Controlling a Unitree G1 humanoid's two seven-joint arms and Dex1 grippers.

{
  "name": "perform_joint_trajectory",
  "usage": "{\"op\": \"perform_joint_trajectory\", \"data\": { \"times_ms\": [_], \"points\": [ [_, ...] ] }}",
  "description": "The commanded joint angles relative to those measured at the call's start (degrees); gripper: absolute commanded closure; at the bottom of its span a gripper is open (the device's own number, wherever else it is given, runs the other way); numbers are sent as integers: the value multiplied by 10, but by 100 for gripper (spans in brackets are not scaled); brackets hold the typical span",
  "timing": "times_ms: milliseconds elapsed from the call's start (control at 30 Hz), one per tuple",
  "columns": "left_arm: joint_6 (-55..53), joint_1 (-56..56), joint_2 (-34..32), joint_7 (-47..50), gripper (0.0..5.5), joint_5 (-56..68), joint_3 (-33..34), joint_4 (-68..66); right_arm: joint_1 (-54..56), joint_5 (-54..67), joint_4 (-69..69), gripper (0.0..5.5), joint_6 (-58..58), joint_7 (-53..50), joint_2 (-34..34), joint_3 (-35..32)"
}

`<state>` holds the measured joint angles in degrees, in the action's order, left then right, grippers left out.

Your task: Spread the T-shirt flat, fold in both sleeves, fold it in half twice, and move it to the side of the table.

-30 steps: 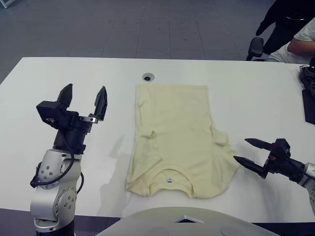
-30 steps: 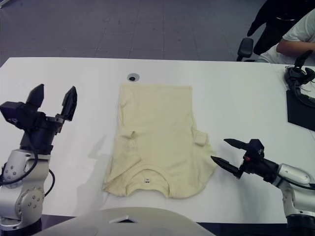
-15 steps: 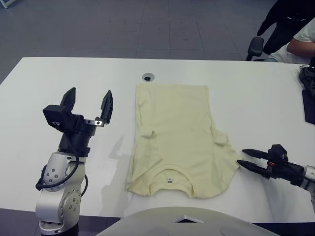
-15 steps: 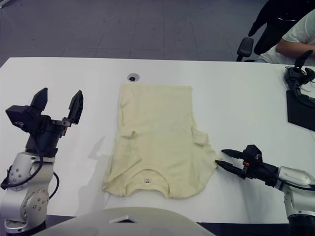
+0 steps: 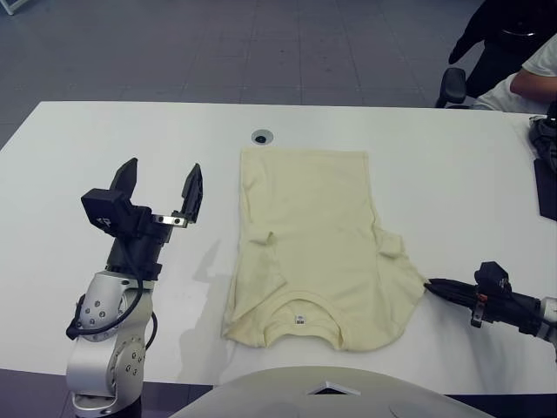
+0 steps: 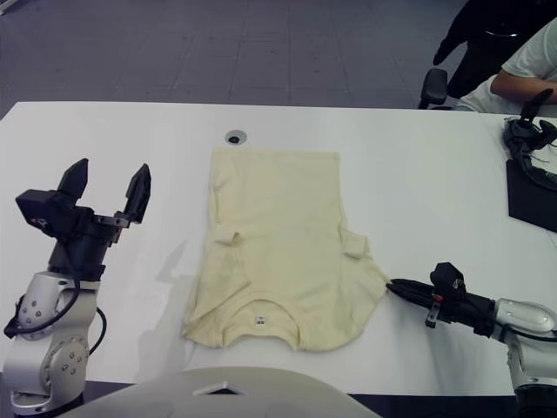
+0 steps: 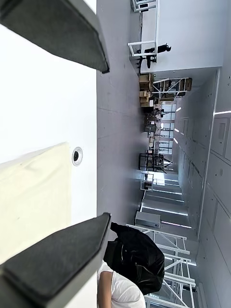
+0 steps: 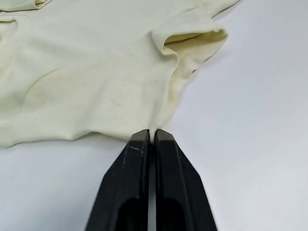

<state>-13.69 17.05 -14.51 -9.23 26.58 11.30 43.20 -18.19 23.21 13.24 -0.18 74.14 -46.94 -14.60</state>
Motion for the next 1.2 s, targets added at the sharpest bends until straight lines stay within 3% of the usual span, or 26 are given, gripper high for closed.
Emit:
{"op": "perform_joint_trajectory", "data": {
  "times_ms": [33,233,400,667,1100,1200],
  "points": [
    [2,3,2,0,10,-6,6,0,-2,-14,7,549,5,0,-9,7],
    [1,1,4,0,10,-6,7,-4,9,10,-7,549,9,3,-3,-9],
    [3,1,6,-1,10,-9,6,-12,14,76,-109,549,44,8,13,-16],
    [9,-1,8,-6,10,-18,-3,-18,38,33,-211,549,38,-31,51,75],
    [18,12,20,-13,10,-34,-20,-36,94,-30,-176,549,2,-63,99,168],
    [17,14,18,-15,10,-38,-21,-36,84,-19,-185,493,-3,-55,98,171]
  ]
}}
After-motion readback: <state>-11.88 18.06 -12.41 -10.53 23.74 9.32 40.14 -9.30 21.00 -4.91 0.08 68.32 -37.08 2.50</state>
